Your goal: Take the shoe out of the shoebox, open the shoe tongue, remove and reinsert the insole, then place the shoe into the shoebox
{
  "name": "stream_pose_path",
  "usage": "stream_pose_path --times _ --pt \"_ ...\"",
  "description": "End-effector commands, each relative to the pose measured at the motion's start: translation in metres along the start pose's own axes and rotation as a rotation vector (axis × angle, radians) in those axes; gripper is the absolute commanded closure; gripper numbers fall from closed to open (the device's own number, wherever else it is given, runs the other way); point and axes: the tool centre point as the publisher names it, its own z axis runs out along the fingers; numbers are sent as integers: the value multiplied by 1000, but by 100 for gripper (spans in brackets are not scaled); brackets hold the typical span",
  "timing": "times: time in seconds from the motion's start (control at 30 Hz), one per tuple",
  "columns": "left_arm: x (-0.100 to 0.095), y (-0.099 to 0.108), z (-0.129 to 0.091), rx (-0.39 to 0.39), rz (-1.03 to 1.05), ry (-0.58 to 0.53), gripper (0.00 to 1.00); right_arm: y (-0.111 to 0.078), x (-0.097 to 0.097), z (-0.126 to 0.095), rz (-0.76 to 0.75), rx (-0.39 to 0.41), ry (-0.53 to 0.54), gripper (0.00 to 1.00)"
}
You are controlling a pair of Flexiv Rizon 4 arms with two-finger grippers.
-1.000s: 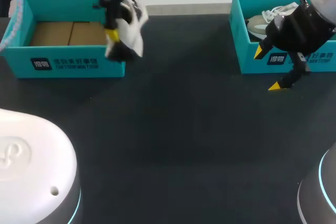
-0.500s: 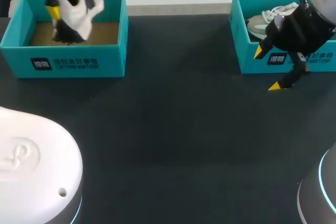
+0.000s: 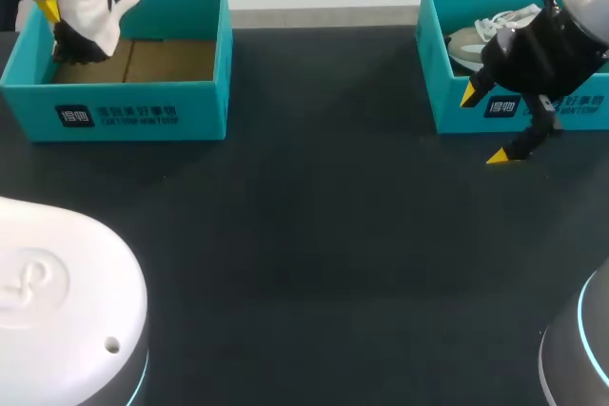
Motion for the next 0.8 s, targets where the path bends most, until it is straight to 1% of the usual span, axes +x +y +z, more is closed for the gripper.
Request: stream_pose_path --times 0.03,0.37,0.4,0.47,0.53,0.63,0.7,0.73,0.8 --pt "2 -1 -1 -5 1 -2 100 0 -1 1 0 2 2 0" --pt "2 -1 -1 -5 1 -2 100 0 -1 1 0 2 2 0" --pt "1 5 -2 13 0 -5 100 0 -1 1 0 2 2 0" --pt "-2 15 -4 -14 7 -9 100 0 -1 1 0 2 2 0" --pt "-7 34 -7 -18 3 -21 100 0 -1 1 0 2 2 0" --pt "-13 57 -10 -14 41 3 100 0 -1 1 0 2 2 0" --pt "-17 77 -13 -14 7 -4 100 0 -1 1 0 2 2 0" --pt "-18 83 -14 -14 10 -4 100 0 -1 1 0 2 2 0" --pt "-21 100 -16 -11 -8 0 100 0 -1 1 0 2 2 0"
